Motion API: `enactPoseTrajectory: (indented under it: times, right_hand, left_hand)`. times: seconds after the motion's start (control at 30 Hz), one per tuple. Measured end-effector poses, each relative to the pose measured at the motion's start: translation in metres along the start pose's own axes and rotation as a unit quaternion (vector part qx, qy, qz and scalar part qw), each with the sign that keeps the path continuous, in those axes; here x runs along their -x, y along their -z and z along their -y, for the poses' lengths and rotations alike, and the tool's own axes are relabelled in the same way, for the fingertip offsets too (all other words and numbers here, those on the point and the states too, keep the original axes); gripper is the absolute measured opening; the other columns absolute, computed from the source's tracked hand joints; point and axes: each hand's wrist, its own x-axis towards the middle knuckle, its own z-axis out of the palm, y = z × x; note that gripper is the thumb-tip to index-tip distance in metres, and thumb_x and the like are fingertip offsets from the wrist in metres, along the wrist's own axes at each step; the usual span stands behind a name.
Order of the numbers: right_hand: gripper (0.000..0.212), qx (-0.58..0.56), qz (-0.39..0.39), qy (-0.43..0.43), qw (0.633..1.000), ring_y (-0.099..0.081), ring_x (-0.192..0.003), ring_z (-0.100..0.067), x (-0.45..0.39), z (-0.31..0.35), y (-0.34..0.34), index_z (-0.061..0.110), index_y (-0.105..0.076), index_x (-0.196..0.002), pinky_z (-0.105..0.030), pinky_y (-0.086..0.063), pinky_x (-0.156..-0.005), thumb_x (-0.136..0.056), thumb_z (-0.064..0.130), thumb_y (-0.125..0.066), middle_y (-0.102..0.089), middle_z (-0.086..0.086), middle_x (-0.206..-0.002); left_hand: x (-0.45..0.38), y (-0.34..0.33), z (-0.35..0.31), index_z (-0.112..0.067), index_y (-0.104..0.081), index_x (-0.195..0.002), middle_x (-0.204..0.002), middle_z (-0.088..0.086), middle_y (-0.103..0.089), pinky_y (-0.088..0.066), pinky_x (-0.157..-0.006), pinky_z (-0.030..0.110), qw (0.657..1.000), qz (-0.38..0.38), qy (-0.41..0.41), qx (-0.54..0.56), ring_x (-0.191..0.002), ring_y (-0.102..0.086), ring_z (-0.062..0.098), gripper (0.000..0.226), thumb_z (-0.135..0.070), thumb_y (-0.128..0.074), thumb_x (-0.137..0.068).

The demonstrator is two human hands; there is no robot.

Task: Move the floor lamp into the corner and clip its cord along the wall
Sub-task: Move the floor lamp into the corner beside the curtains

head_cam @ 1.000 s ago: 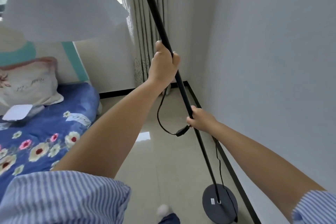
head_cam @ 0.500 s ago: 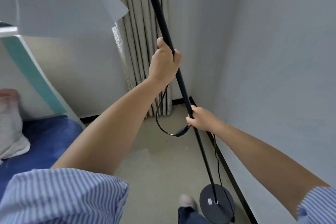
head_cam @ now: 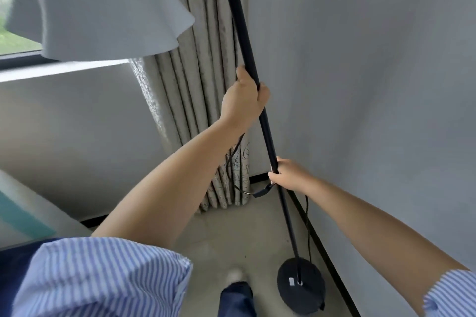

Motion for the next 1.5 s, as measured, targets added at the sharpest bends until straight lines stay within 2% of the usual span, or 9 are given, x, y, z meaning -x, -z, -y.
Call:
enactPoseTrajectory:
  times: [0.17,0.33,0.6,0.77,1.03,1.13,1.23,1.37,1.5]
  right_hand:
    - [0.012,0.002,0.004,-0.042,0.999,-0.059,-0.083,-0.035,-0.091,0.001,0.020,0.013,-0.040,-0.080,-0.033,-0.039,-0.066,-0.089,0.021,-0.043,-0.060,-0.019,-0.090]
    - [0.010,-0.009,0.005,-0.059,0.998,-0.043,-0.054,-0.019,-0.163,0.000,0.046,0.016,-0.039,-0.084,-0.029,-0.031,-0.047,-0.090,0.022,-0.043,-0.046,-0.003,-0.065]
    - [0.030,-0.015,0.004,-0.029,0.999,-0.050,-0.060,-0.021,-0.254,-0.018,0.071,0.009,-0.040,-0.117,-0.026,-0.033,-0.045,-0.091,0.023,-0.043,-0.061,-0.013,-0.082]
    - [0.034,-0.020,-0.001,-0.016,1.000,-0.047,-0.057,-0.018,-0.292,-0.030,0.082,0.009,-0.037,-0.121,-0.026,-0.032,-0.044,-0.089,0.019,-0.045,-0.041,0.004,-0.062]
    - [0.037,-0.015,-0.017,0.010,1.000,-0.062,-0.081,-0.035,-0.334,-0.052,0.092,0.007,-0.035,-0.123,-0.033,-0.042,-0.060,-0.089,0.019,-0.044,-0.065,-0.020,-0.094]
    - [0.038,-0.019,-0.012,0.014,1.000,-0.061,-0.082,-0.035,-0.343,-0.057,0.096,0.007,-0.034,-0.124,-0.033,-0.041,-0.061,-0.089,0.020,-0.044,-0.064,-0.020,-0.095]
    - [0.039,-0.026,-0.004,0.015,1.000,-0.061,-0.086,-0.035,-0.349,-0.061,0.103,0.006,-0.033,-0.125,-0.035,-0.043,-0.064,-0.090,0.019,-0.045,-0.063,-0.022,-0.098]
    - [0.043,-0.018,0.025,0.021,0.999,-0.059,-0.098,-0.036,-0.342,-0.070,0.116,0.005,-0.031,-0.128,-0.042,-0.049,-0.083,-0.091,0.021,-0.046,-0.061,-0.023,-0.111]
    - [0.050,-0.008,0.069,-0.027,0.997,-0.050,-0.113,-0.029,-0.321,-0.088,0.132,0.008,-0.036,-0.129,-0.033,-0.041,-0.089,-0.087,0.031,-0.052,-0.050,-0.015,-0.128]
  left_hand:
    - [-0.082,-0.022,0.038,0.003,-0.032,-0.109,-0.050,-0.001,-0.039,-0.026,-0.038,0.024,0.999,0.041,0.008,0.031,-0.053,-0.047,0.028,0.024,-0.011,-0.041,-0.092]
    - [-0.148,-0.042,0.058,0.007,-0.030,-0.116,-0.052,-0.004,-0.038,-0.031,-0.040,0.023,0.998,0.050,0.001,0.025,-0.051,-0.046,0.026,0.032,-0.012,-0.040,-0.093]
    - [-0.221,-0.071,0.077,0.009,-0.033,-0.112,-0.053,-0.002,-0.040,-0.036,-0.042,0.027,1.000,0.023,-0.008,0.003,-0.054,-0.048,0.027,0.027,-0.010,-0.041,-0.094]
    - [-0.245,-0.091,0.080,0.009,-0.033,-0.112,-0.056,-0.001,-0.042,-0.039,-0.049,0.033,1.000,0.007,0.013,-0.008,-0.055,-0.048,0.026,0.027,-0.009,-0.041,-0.094]
    - [-0.273,-0.117,0.085,0.017,-0.028,-0.120,-0.079,0.030,-0.065,-0.053,-0.054,0.042,0.995,-0.021,0.019,-0.098,-0.065,-0.063,0.039,0.041,-0.011,-0.043,-0.094]
    - [-0.284,-0.125,0.086,0.018,-0.027,-0.123,-0.087,0.032,-0.065,-0.054,-0.061,0.044,0.991,-0.033,0.020,-0.130,-0.073,-0.064,0.041,0.045,-0.011,-0.045,-0.094]
    - [-0.292,-0.131,0.085,0.022,-0.026,-0.123,-0.086,0.030,-0.066,-0.047,-0.054,0.034,0.985,-0.039,-0.007,-0.166,-0.069,-0.065,0.039,0.049,-0.011,-0.046,-0.094]
    - [-0.296,-0.139,0.081,0.025,-0.030,-0.119,-0.076,0.031,-0.066,-0.052,-0.051,0.040,0.988,-0.042,-0.034,-0.148,-0.061,-0.064,0.040,0.045,-0.007,-0.048,-0.093]
    - [-0.308,-0.146,0.079,0.017,-0.026,-0.125,-0.091,0.030,-0.065,-0.051,-0.064,0.043,0.991,-0.037,0.005,-0.125,-0.076,-0.064,0.038,0.045,-0.010,-0.045,-0.094]
